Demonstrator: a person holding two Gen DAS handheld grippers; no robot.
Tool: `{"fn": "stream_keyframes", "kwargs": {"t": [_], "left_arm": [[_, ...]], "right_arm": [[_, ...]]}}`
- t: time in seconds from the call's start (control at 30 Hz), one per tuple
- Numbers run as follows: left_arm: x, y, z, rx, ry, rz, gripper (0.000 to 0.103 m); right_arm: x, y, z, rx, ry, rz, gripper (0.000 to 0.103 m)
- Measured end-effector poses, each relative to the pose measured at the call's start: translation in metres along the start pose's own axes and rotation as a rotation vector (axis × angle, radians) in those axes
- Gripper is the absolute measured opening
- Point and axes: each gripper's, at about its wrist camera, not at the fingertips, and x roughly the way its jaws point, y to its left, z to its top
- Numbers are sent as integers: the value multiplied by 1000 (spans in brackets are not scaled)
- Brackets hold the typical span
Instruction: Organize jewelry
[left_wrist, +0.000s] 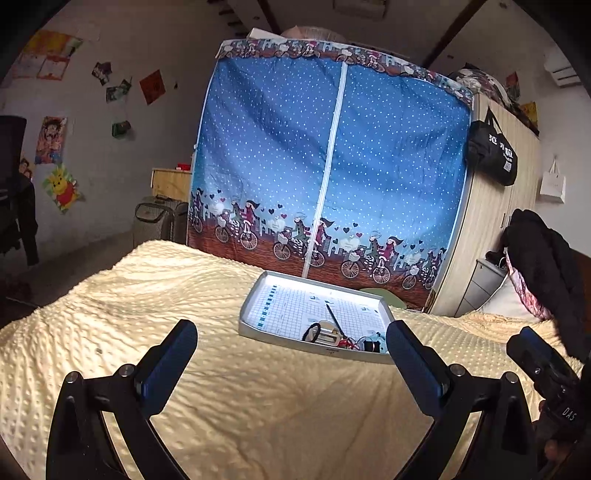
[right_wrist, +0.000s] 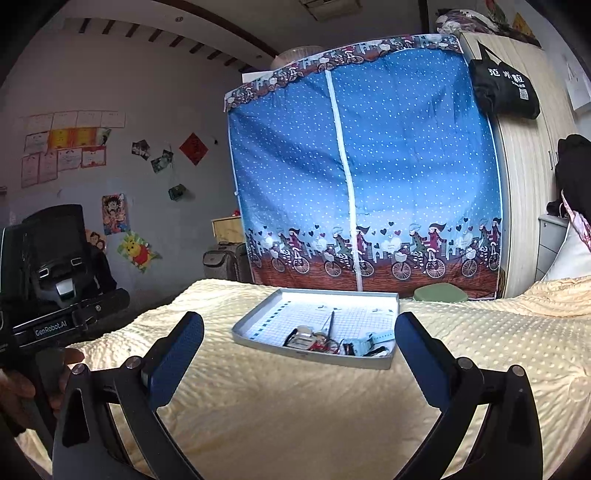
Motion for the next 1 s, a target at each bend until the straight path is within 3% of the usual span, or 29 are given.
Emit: {"fn": "stream_keyframes", "kwargs": {"t": [0.33, 1.0], "left_arm": [[-32, 13, -26, 86, -19, 1, 103], [-39, 13, -35, 90, -11, -6, 103]], "right_arm": [[-28, 21, -34, 8, 40, -8, 101], [-14, 21, -38, 16, 83, -24, 101]]}}
